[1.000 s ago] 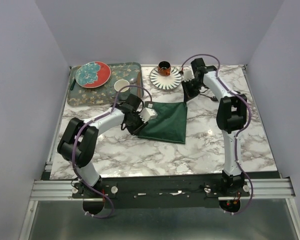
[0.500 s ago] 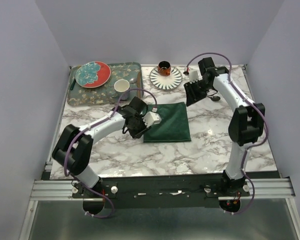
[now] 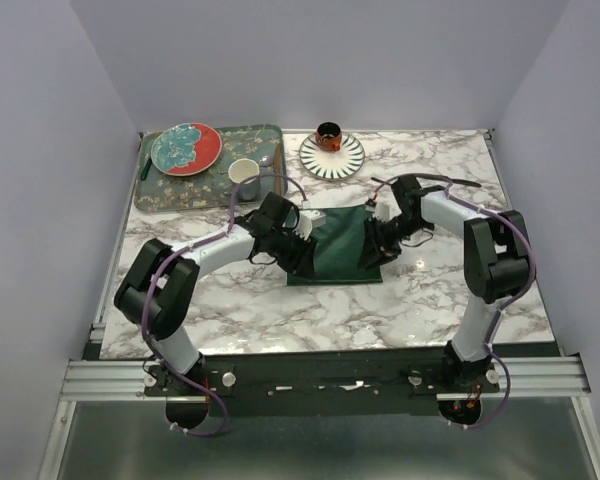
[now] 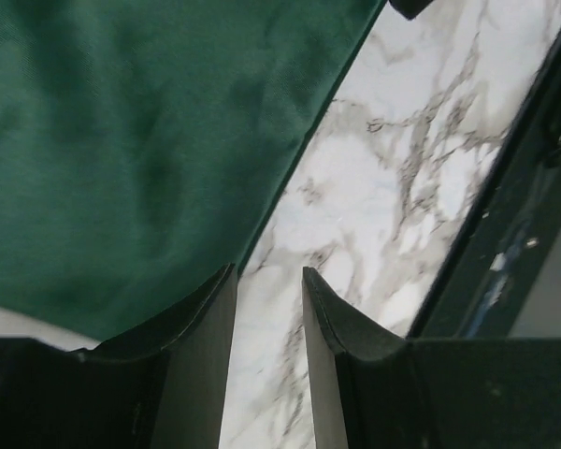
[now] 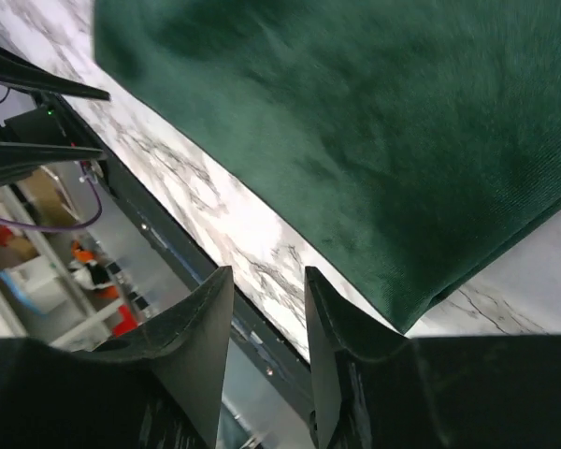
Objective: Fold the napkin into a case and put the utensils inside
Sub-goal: Smooth out the lower triangle-folded napkin at the center of the board.
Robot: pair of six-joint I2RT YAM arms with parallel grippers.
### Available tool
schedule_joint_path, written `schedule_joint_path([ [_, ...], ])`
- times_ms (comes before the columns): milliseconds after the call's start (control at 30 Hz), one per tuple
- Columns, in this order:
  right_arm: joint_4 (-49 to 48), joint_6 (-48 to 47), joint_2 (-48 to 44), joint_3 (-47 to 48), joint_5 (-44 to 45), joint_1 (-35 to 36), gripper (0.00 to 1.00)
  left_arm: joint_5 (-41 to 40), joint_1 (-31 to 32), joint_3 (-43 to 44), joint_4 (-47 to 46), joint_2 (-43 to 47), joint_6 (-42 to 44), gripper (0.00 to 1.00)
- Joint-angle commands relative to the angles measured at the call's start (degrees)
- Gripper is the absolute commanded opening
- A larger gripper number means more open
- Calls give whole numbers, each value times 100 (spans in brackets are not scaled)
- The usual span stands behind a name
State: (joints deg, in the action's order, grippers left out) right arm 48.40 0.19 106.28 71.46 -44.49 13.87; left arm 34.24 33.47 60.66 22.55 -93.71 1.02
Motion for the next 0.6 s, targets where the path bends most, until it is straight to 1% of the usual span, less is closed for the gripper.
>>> schedule_joint_path([
  [0, -410, 377, 349, -492, -209, 28, 41, 1320, -139, -843, -1655, -393, -1972, 45],
  [33, -454, 412, 376, -589, -201, 20, 41, 1427, -174, -967, -1874, -411, -2348, 46],
  [100, -542, 482, 402, -879, -122, 19, 39, 1524, -288, -1240, -2376, -534, -2623, 46],
  [267, -525, 579, 692, -862, 212, 11, 37, 1691, -613, -1496, -2833, -1051, -3229, 46],
  [367, -437, 518, 684, -906, 222, 11, 36, 1901, -807, -1619, -2931, -1071, -3301, 46],
  [433, -367, 396, 561, -1037, 195, 19, 36, 2033, -904, -1715, -2940, -957, -3213, 48],
  [500, -297, 281, 263, -1073, 64, 19, 37, 2253, -930, -1838, -2931, -580, -2951, 50],
  [533, -279, 158, 96, -1082, 2, 19, 38, 2315, -930, -1874, -2940, -387, -2845, 54],
  [567, -279, 105, -79, -1082, -207, 19, 40, 2376, -930, -1909, -2914, 85, -2713, 57],
])
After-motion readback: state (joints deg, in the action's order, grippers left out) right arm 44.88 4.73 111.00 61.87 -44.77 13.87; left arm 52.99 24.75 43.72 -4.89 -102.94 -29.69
